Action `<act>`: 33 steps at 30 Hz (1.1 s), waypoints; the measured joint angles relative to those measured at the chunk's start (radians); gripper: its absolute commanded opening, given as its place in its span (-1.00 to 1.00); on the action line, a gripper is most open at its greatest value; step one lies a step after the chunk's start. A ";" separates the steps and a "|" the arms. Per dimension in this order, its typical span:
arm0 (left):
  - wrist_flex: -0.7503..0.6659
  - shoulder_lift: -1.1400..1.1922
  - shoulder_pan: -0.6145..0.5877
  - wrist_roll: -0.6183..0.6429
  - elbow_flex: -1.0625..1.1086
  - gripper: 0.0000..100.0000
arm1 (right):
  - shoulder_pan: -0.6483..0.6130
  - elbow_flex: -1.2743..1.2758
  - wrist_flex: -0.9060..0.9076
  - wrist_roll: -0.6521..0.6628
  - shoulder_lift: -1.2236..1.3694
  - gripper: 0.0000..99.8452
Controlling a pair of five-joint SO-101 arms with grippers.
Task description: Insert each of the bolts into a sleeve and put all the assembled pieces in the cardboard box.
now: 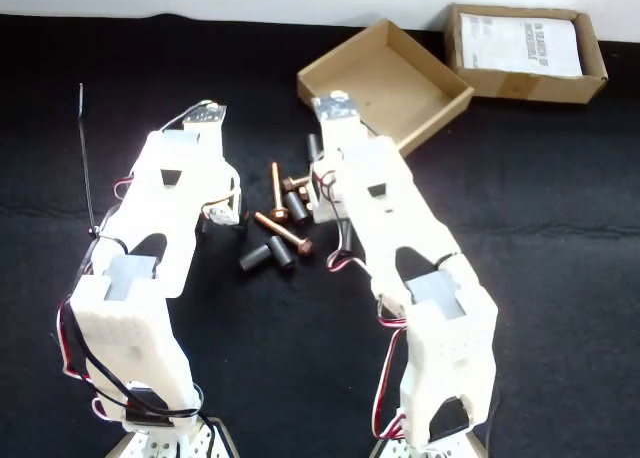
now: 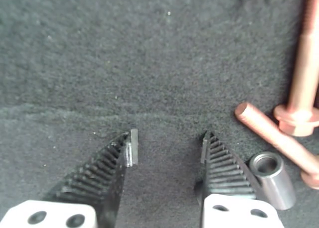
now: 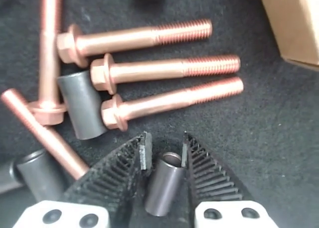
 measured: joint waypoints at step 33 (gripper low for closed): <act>0.000 0.000 0.000 -0.002 0.000 -0.57 | -0.026 0.028 0.190 -0.101 0.006 -0.79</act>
